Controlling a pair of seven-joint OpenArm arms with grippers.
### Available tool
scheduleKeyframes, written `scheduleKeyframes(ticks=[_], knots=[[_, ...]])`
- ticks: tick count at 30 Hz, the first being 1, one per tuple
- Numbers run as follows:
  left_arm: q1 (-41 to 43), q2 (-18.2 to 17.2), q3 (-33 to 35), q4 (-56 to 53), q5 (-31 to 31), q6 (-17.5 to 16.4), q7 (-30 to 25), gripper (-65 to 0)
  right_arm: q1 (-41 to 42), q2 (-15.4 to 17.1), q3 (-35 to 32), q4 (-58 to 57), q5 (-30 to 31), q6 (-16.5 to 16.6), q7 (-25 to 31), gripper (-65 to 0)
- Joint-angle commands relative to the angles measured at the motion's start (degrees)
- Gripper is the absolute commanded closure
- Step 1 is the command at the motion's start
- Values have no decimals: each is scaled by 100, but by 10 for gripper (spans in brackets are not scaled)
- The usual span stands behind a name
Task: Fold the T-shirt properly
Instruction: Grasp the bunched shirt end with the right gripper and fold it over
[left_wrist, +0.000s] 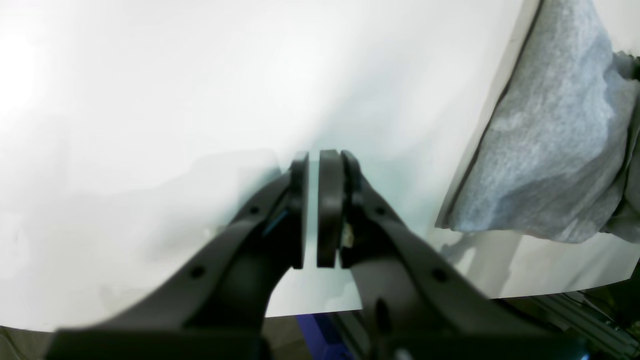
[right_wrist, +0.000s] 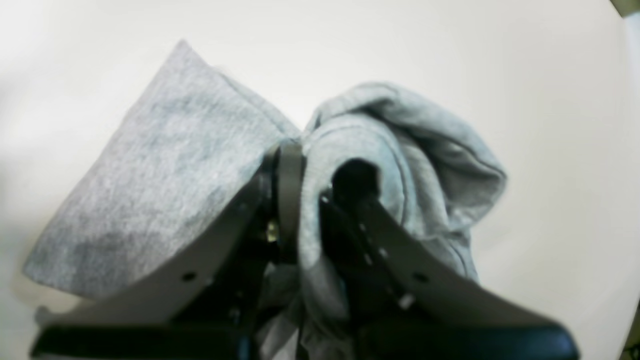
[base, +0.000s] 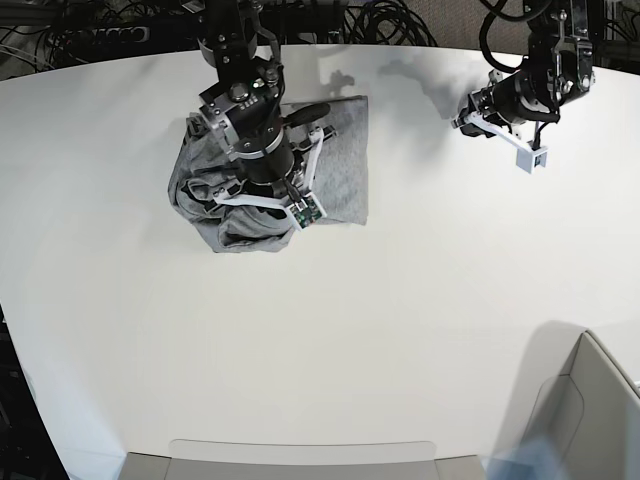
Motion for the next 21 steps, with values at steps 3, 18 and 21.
scheduleKeyframes(ticks=[3, 18, 21], knots=[[-13, -56, -23, 51, -50, -13, -17, -37, 147, -43, -371, -7, -178, -153, 101, 0], [-13, -56, -23, -55, -50, -13, -26, -38, 577, -43, -1637, -1097, -327, -698, -400, -180], [-13, -56, -14, -55, -50, -13, -26, -38, 577, -43, -1989, -1097, -354, -698, -409, -252]])
